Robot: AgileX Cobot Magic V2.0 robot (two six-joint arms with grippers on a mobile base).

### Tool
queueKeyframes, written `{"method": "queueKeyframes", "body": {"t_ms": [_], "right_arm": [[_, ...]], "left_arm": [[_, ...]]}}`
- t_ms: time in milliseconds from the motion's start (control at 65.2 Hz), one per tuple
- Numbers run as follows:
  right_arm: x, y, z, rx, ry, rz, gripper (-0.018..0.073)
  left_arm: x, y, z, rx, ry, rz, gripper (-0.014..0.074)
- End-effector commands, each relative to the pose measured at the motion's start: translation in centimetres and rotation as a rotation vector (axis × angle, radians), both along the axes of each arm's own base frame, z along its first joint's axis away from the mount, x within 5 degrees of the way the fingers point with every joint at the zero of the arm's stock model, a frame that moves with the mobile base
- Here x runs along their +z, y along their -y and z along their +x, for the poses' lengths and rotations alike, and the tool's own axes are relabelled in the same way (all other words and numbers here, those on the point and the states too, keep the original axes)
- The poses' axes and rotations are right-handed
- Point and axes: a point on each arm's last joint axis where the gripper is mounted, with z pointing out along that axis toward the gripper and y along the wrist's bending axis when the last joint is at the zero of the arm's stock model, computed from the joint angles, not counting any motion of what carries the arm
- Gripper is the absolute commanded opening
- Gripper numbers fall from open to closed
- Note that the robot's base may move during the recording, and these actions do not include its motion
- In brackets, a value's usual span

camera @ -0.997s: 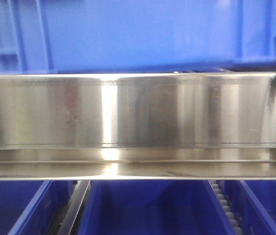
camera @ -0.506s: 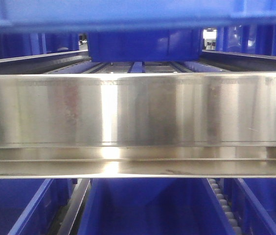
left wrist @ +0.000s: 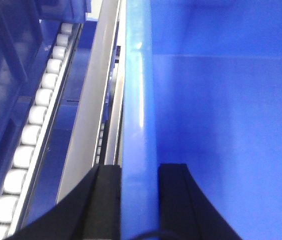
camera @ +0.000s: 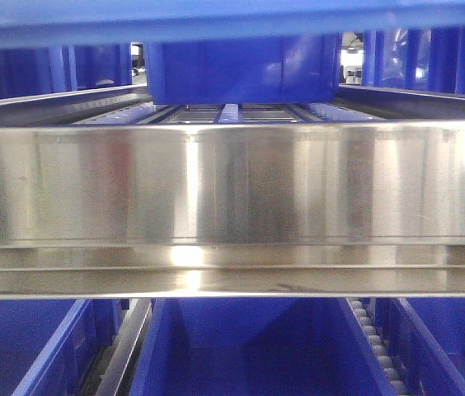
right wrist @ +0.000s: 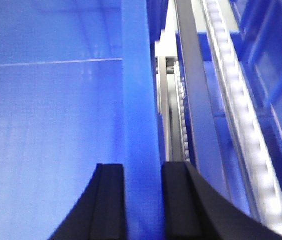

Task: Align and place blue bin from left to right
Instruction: 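Pull the gripped blue bin off the shelf toward the robot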

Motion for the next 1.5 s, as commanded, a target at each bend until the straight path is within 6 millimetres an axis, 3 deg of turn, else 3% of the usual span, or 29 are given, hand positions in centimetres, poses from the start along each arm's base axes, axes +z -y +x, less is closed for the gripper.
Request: {"method": "queueKeyframes", "body": {"t_ms": [0,276,1488], "right_arm": [[1.1,1.0,-1.5,-0.016,0.148,0.043,-0.0070],[0.1,1.8,-4.8,0.019,0.153,0.038,-0.0070],[0.3,1.5,-4.9,0.036,0.171,0.072,-0.0070]], "left_arm": [[1.4,-0.1,-1.6,-0.037,0.123,-0.036,-0.0111],[1.2,0.6,-4.7,-0.081,0.156,-0.003,-0.0111],[1.2,1.0,-5.1,-0.109,0.163,0.028,-0.0111]]}}
